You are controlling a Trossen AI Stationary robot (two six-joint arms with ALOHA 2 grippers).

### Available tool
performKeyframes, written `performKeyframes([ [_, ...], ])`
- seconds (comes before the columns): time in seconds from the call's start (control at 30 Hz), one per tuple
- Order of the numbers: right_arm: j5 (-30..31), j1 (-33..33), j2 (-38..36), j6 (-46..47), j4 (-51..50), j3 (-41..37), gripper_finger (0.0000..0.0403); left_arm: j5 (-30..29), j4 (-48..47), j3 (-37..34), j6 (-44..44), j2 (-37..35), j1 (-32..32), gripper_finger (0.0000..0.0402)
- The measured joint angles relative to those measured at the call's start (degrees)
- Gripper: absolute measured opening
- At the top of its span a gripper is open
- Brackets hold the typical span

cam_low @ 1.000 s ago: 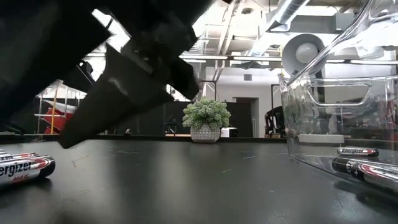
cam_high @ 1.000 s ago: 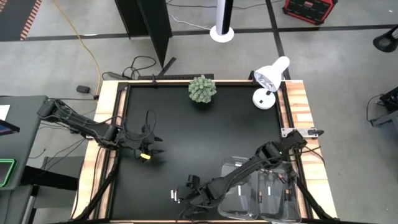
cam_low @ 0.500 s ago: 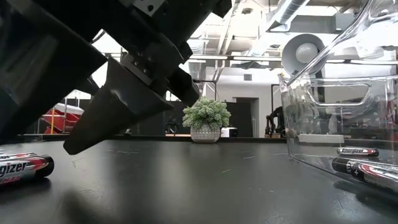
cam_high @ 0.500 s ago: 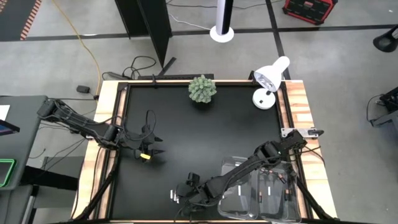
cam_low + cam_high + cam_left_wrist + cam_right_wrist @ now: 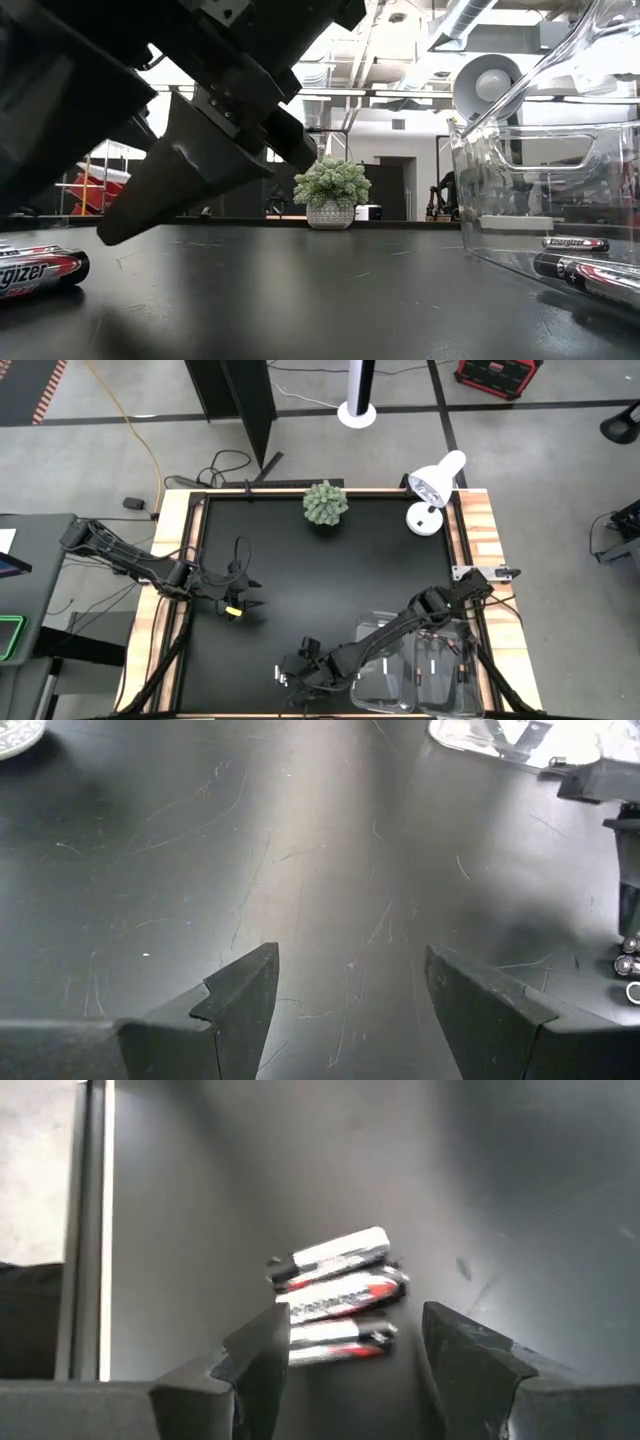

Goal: Sort batteries
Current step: Put the silver battery into the left transparent bin

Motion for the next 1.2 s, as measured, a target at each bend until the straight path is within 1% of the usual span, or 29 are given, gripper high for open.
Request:
performKeyframes([
  [0.13,0.4,0.09,1.07,1.85,1.11,0.04,0.0242,0.0,-0.02,0.0,0.02,0.0,-0.02,0.0247],
  [0.37,0.93,0.01,1.34,4.48,-1.09,0.0,0.0242,0.0,-0.01,0.0,-0.02,0.02,-0.02,0.0247],
  [0.57,1.0,0.01,1.17,4.32,-6.54,0.15,0.0242,0.0,-0.05,0.0,-0.07,0.02,-0.02,0.0247],
  [0.77,1.13,0.75,1.15,-3.1,-7.57,0.13,0.023,0.0,-0.07,0.0,0.09,0.02,-0.02,0.0247],
  [0.9,0.74,0.73,1.15,-4.77,-8.23,0.13,0.0223,0.0,-0.04,0.0,0.15,0.02,-0.02,0.0247],
  [1.03,-0.08,0.73,1.05,-5.44,-10.43,0.2,0.0201,0.0,-0.04,0.0,0.17,0.02,-0.02,0.0247],
  [1.1,-0.56,0.71,1.02,-5.97,-11.07,0.2,0.0179,0.0,-0.04,0.0,0.17,0.02,-0.02,0.0247],
  [1.2,-0.59,0.75,1.02,-6.58,-11.45,0.2,0.0134,0.0,-0.04,0.0,0.17,0.02,-0.02,0.0247],
])
